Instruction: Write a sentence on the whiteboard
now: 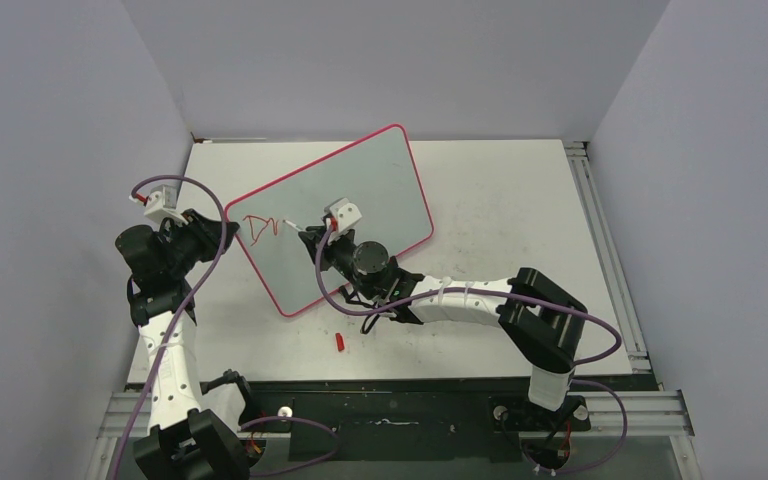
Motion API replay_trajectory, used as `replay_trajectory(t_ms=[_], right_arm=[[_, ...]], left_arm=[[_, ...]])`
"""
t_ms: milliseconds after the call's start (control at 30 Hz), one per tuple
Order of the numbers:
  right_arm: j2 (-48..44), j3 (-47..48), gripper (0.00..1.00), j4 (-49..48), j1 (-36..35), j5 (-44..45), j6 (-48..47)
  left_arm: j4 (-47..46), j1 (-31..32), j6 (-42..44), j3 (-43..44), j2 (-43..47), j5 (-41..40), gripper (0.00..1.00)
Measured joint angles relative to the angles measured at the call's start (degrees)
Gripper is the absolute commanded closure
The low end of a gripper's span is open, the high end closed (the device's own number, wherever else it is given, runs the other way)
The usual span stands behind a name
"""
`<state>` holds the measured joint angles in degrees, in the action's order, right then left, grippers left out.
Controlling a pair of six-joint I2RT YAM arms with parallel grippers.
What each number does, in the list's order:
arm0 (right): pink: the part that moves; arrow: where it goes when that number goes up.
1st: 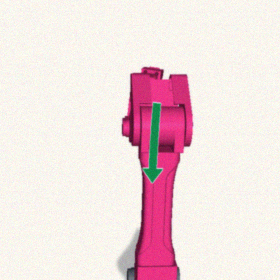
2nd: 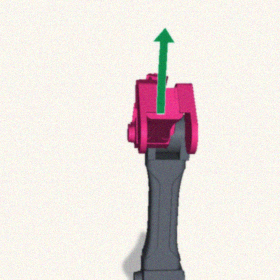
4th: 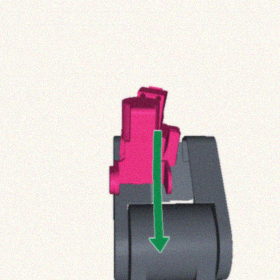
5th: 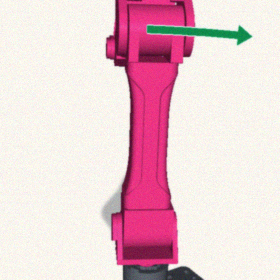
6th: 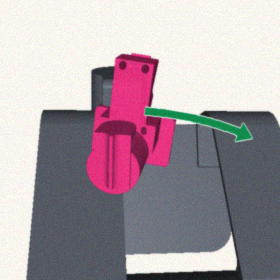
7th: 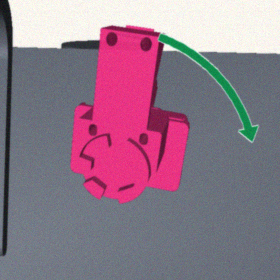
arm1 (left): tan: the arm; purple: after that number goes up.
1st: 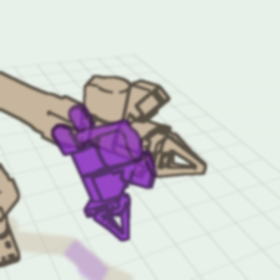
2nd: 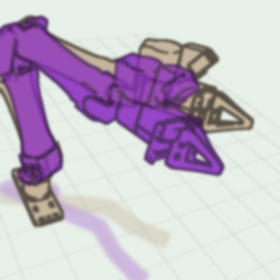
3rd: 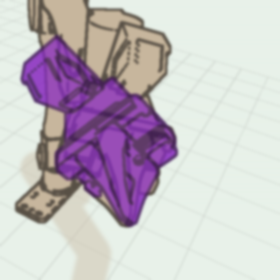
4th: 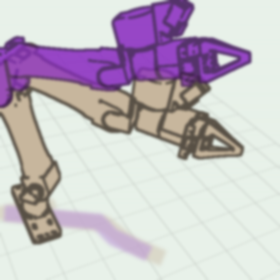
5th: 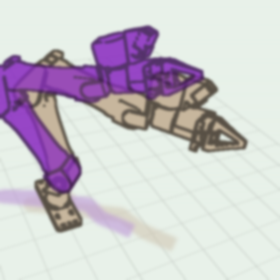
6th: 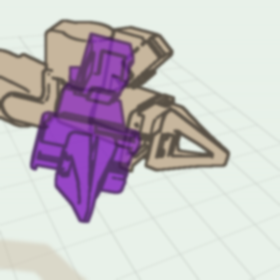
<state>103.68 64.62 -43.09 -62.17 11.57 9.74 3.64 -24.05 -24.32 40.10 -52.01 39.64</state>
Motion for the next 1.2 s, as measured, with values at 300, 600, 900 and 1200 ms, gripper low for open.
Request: replay_trajectory(t_ms=[300, 600, 900, 1200], right_arm=[[-0.02, -0.04, 0.95, -0.33, 0.0, 1.29, 0.0], [-0.02, -0.04, 0.95, -0.79, 0.31, 1.55, -0.04], [-0.02, -0.04, 0.95, -0.83, 0.31, 1.46, -0.11], [-0.02, 0.09, 0.95, -0.85, 0.33, 1.27, -0.33]], left_arm=[[0.0, 0.0, 0.0, 0.0, 0.0, -0.2, 0.82], [0.02, 0.0, 0.07, 0.0, 0.0, -0.28, 0.82], [0.02, 0.0, 0.13, 0.0, 0.0, -0.31, 0.82], [0.02, 0.0, 0.11, 0.0, 0.0, -0.33, 0.82]])
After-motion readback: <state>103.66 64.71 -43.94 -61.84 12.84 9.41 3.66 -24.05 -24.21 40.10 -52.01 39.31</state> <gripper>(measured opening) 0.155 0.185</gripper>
